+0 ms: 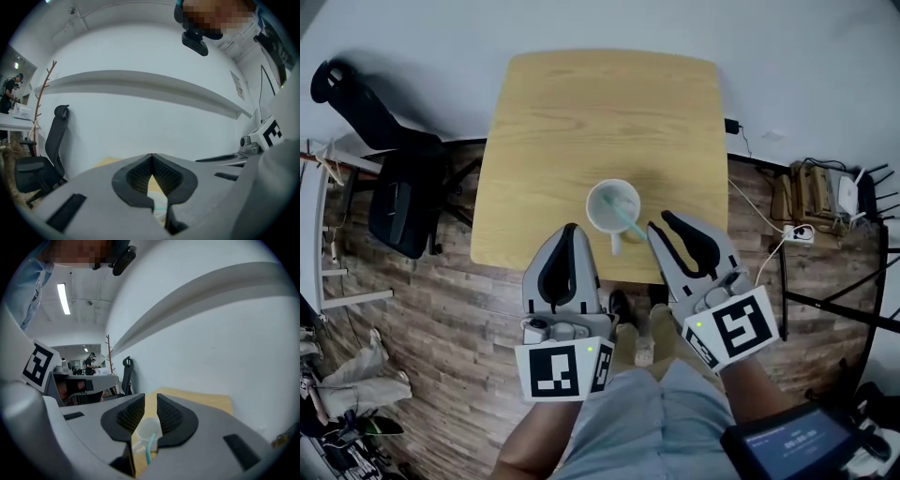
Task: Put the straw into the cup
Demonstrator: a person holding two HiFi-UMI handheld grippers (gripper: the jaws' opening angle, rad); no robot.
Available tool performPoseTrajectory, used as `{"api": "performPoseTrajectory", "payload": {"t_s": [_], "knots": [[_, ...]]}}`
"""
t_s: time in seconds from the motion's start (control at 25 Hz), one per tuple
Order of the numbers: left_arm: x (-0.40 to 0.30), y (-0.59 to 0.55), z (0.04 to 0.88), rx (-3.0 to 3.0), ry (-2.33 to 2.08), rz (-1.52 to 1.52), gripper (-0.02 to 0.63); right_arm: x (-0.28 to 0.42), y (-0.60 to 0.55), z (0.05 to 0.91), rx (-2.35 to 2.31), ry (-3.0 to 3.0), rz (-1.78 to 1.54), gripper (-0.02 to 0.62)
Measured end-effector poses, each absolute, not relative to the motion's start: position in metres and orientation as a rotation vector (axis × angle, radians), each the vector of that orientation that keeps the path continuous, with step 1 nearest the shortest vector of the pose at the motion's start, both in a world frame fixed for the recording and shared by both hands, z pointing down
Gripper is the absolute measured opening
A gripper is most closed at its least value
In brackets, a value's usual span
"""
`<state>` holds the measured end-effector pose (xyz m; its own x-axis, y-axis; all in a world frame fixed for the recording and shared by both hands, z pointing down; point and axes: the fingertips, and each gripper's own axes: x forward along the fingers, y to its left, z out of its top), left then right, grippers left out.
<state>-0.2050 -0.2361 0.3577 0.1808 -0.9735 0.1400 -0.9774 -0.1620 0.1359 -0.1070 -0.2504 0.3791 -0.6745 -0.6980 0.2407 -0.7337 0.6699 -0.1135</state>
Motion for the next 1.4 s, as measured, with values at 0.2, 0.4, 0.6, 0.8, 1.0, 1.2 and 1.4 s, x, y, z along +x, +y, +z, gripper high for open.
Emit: {"api": "performPoseTrajectory", "payload": {"t_s": [0.2,0.4,0.6,0.8,1.0,1.2,1.4], "knots": [[-0.184,-0.238,0.301,2.363,-1.897,-0.067,-0.003,-0.109,-0.255,0.309,1.202,-2.826,0.17,0.074],[-0.168,-0.239,0.246,2.465,-1.947,-0.147,-0.003,-0.105,-0.255,0.254,1.255,-2.889,0.0,0.003],[-0.162,-0.24,0.213,2.536,-1.987,-0.195,-0.003,-0.104,-0.259,0.226,1.294,-2.904,-0.098,0.0],[-0.152,-0.235,0.206,2.555,-1.991,-0.21,-0.003,-0.1,-0.26,0.216,1.3,-2.896,-0.152,0.0],[-0.15,-0.235,0.202,2.562,-2.003,-0.216,-0.003,-0.099,-0.261,0.215,1.298,-2.889,-0.17,-0.001],[-0.155,-0.237,0.205,2.55,-2.016,-0.213,-0.003,-0.105,-0.262,0.217,1.279,-2.89,-0.174,-0.002],[-0.157,-0.237,0.204,2.548,-2.021,-0.211,-0.003,-0.109,-0.263,0.217,1.269,-2.895,-0.168,-0.002]]}}
